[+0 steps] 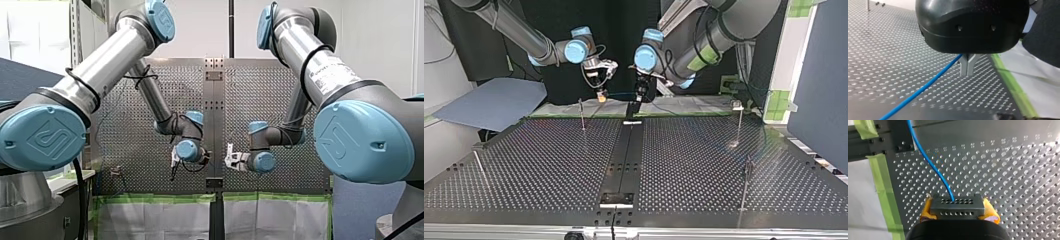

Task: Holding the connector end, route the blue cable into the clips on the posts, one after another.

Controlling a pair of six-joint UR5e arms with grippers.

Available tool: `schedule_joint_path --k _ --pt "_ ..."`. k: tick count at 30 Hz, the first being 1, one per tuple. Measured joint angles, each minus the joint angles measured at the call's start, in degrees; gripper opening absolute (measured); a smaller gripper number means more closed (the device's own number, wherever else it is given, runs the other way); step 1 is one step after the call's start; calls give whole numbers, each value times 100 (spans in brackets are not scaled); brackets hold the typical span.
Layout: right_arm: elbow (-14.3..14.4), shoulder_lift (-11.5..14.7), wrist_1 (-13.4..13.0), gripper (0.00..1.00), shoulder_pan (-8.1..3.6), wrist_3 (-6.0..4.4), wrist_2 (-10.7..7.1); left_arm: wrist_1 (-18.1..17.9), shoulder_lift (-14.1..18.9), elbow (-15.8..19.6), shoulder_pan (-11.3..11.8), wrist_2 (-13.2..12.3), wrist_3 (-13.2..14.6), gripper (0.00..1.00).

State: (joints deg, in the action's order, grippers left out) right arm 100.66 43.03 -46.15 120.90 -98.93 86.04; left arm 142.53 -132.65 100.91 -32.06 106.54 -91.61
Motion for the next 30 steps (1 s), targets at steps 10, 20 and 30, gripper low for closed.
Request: schedule_joint_path --k 10,20,30 --pt "217 -413 -320 0 -105 7 35 -402 -389 0 -248 112 -71 0" --pt "402 -825 -651 0 -270 5 249 -804 -711 -1 -463 319 -126 0" --pt "417 -842 -673 0 -537 35 259 -927 -727 -2 -596 349 -171 0"
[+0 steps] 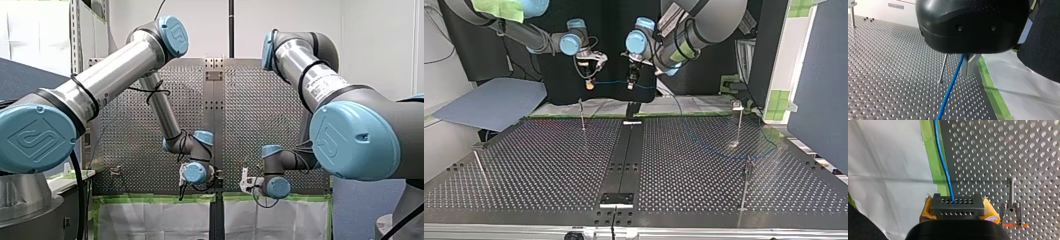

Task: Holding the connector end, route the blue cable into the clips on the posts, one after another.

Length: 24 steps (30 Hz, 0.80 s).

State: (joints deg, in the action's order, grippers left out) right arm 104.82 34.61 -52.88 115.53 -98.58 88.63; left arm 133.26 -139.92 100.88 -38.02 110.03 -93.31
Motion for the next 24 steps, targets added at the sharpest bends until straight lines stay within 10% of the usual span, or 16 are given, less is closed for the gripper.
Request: schedule_joint_path --k 24 --pt "211 70 -173 0 -529 75 -497 444 -608 -829 -491 -81 -558 0"
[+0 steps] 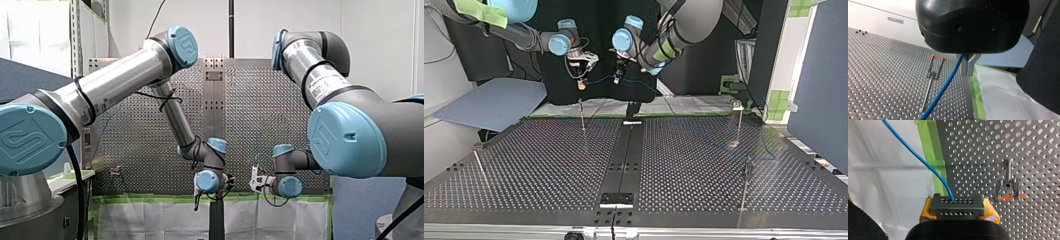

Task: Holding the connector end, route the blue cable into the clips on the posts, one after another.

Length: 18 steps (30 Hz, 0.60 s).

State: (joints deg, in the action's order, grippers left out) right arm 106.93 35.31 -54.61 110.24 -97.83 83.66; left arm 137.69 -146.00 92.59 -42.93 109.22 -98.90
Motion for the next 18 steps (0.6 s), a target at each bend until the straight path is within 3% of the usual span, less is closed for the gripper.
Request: schedule_joint_path --k 7,18 --pt "118 59 -123 0 -192 5 -204 -58 -55 -319 -48 -8 -202 0" --pt "129 568 119 0 -535 -13 -763 -51 -87 -452 -33 -90 -300 0"
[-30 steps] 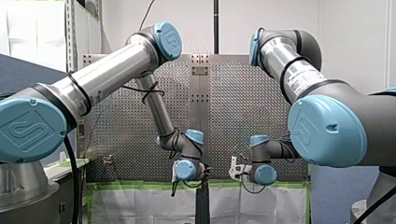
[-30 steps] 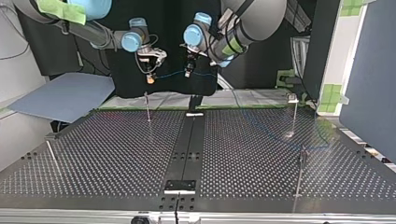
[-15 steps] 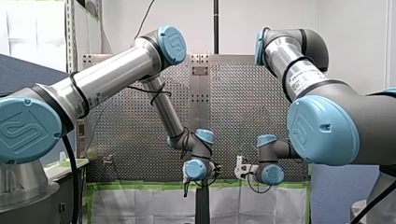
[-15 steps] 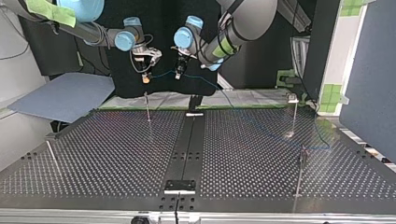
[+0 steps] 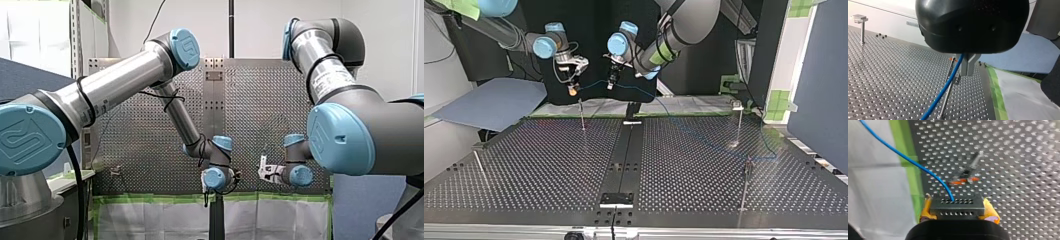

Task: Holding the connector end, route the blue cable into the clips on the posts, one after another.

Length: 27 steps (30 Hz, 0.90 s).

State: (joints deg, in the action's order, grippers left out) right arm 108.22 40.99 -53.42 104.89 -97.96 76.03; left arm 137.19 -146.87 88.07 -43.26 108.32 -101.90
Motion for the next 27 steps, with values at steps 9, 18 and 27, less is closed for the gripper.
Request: schedule_joint_path --k 9,18,27 --pt "10 85 -63 0 -301 -56 -443 -31 -349 -351 -50 -89 -154 0" --pt "148 77 -112 0 -713 -46 -589 17 -589 -744 -145 -151 -372 0" --pt "177 2 -220 0 -964 -56 -430 -40 -624 -1149 -207 90 -490 0"
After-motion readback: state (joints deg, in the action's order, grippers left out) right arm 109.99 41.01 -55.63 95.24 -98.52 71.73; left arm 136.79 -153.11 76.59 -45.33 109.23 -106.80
